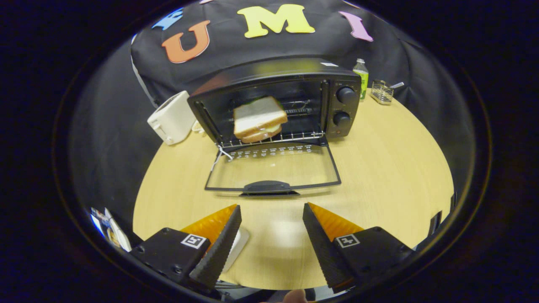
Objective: Open the toaster oven, put the food inside, and close the toaster oven door.
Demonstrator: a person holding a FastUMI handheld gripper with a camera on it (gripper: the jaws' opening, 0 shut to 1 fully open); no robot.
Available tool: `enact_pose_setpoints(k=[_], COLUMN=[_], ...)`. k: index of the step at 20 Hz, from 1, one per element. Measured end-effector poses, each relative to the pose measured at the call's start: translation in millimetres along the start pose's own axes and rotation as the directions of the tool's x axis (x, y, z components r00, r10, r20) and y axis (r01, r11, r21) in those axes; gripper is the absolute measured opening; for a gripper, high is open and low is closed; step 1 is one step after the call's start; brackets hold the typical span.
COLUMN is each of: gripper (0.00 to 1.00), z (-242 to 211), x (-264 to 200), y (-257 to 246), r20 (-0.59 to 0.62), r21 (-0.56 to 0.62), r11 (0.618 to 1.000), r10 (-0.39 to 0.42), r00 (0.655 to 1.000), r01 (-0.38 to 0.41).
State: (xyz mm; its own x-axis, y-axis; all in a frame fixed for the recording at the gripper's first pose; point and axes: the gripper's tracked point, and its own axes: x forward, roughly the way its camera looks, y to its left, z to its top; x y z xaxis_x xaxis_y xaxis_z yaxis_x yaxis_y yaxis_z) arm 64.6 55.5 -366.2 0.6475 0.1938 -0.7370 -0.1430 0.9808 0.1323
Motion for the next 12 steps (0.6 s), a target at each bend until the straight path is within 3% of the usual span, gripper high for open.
enact_pose_setpoints(k=[12], gripper=[0.96], z=[-15], x=[68], y=[-11], r20=[-0.124], r21=[-0.003], r11=[0.999], r10=[-0.037], r00=[0.992], r01=[0.037])
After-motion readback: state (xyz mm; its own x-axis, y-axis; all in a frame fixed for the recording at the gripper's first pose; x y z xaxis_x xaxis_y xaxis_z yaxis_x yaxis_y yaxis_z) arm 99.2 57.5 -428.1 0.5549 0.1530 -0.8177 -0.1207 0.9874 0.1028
